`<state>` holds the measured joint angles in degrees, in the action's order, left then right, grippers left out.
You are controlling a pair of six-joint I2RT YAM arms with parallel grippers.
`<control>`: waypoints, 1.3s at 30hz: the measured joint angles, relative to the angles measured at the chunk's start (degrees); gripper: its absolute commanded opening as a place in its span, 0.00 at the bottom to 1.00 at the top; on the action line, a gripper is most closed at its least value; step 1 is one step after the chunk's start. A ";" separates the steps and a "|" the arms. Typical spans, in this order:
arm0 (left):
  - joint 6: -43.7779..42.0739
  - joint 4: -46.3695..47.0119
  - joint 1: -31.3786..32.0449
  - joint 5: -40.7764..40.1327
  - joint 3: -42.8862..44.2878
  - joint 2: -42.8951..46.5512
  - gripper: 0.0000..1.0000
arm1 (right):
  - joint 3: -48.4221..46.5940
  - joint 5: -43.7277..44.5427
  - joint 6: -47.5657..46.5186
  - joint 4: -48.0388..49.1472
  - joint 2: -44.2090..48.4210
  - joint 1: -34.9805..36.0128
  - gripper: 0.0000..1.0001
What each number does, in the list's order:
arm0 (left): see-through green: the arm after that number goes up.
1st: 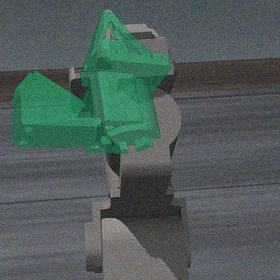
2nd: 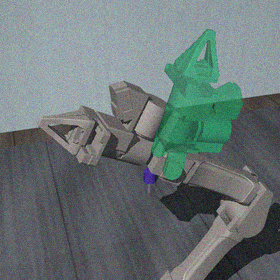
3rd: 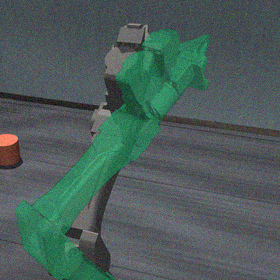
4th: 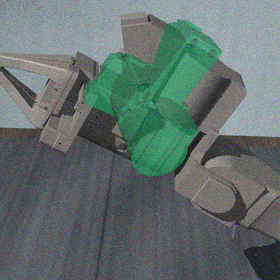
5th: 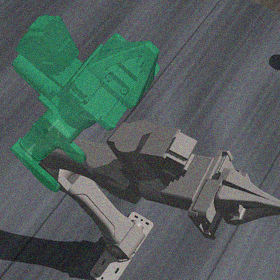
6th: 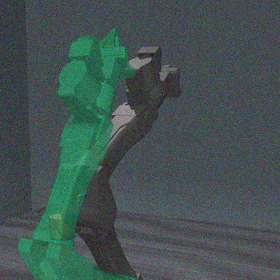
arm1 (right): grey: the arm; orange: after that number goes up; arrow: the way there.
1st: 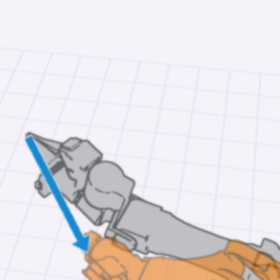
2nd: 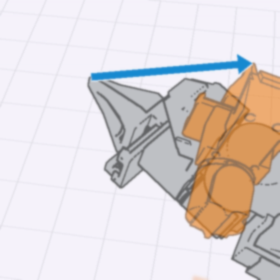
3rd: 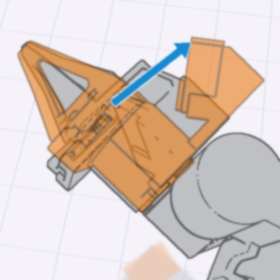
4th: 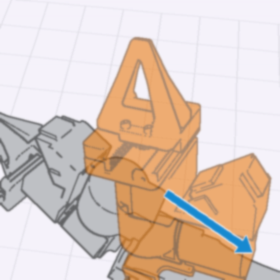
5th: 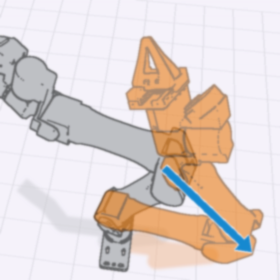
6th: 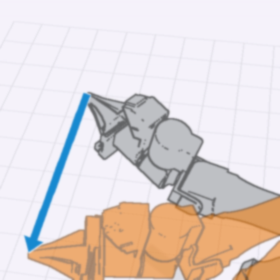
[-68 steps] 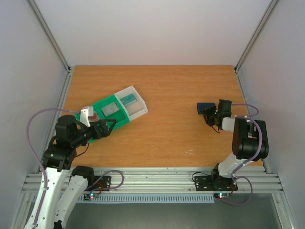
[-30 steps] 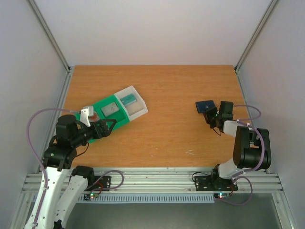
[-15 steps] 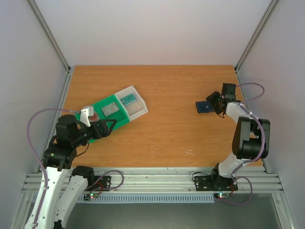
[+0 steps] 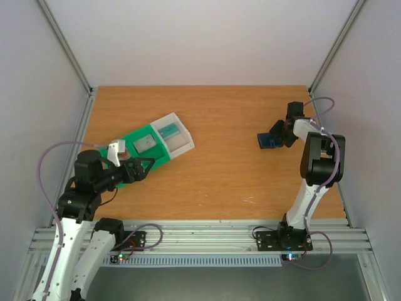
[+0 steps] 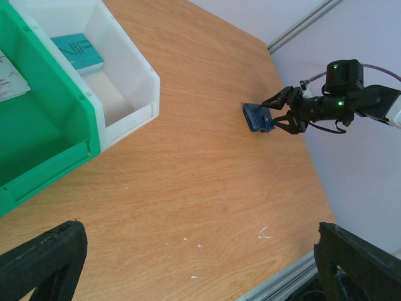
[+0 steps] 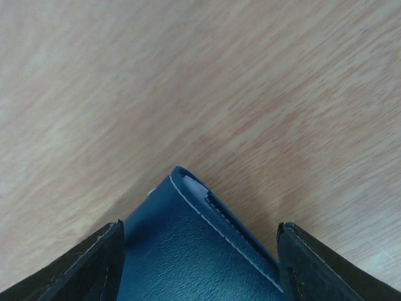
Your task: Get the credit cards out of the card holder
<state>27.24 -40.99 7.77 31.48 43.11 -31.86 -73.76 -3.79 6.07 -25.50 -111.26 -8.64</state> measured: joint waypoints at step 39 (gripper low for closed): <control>-1.77 -7.61 0.09 0.81 3.72 -2.97 0.94 | -5.09 -1.57 -20.63 -19.58 -0.42 28.98 0.56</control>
<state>25.47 -48.60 7.86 32.29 46.83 -34.83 -78.85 -5.37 -14.57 -45.08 -111.68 20.34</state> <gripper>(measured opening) 0.939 0.558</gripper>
